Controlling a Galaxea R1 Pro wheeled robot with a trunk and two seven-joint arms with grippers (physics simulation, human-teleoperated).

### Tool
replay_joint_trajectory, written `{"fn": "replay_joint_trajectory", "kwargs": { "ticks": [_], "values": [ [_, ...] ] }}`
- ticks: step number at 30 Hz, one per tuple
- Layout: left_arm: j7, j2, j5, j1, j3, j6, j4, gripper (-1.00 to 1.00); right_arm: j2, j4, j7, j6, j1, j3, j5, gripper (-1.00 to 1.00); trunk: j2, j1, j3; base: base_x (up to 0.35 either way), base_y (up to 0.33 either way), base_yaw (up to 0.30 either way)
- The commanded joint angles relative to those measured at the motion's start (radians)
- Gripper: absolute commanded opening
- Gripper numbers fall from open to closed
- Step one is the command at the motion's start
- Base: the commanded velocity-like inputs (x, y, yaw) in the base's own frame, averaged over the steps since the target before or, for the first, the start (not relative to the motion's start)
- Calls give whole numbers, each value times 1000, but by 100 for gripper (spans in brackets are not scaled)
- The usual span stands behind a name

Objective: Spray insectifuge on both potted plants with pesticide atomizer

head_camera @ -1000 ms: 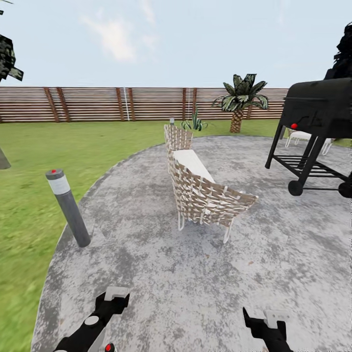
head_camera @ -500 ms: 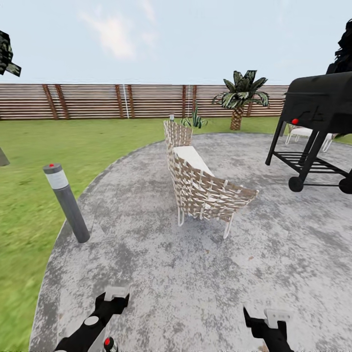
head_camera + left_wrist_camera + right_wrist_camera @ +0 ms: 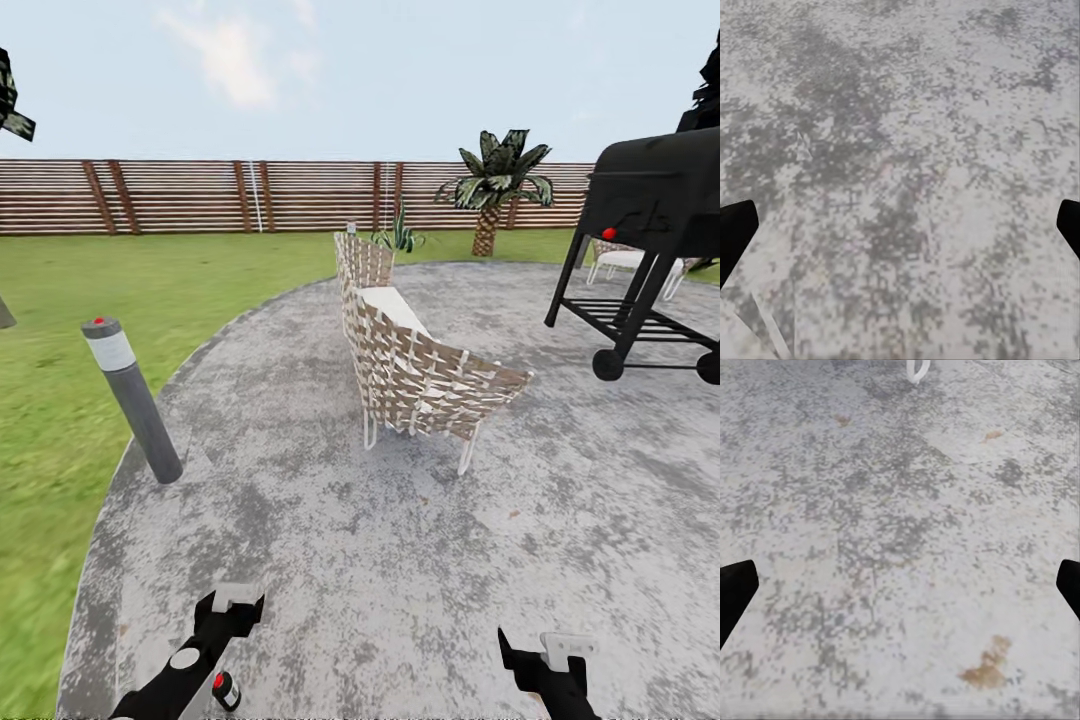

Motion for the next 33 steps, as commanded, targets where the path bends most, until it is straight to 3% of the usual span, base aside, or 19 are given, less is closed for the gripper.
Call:
{"fn": "replay_joint_trajectory", "kwargs": {
  "ticks": [1,8,14,20,27,33],
  "values": [
    [0,0,-5,-1,0,-4,0,100,0,0,0,-3,0,1,-6,100,-8,4,-6,0,0,0],
    [0,-1,-6,-1,-1,-4,1,100,-2,0,-1,-6,0,-1,-6,100,-57,31,-33,0,0,0],
    [0,-1,-6,-1,-1,-4,0,100,-5,0,3,-5,1,-71,-5,100,-92,50,-53,0,0,0],
    [-2,0,-7,-1,-1,-4,-1,100,-5,0,4,-3,0,-86,-3,100,-93,53,-76,0,0,0],
    [2,0,-7,1,-1,-7,-1,100,-3,2,4,-3,1,-86,-2,100,-93,53,-76,0,0,0],
    [2,0,-7,1,-1,-7,-1,100,-2,2,5,-3,0,-85,-1,100,-93,53,-76,-245,0,0]
  ]
}}
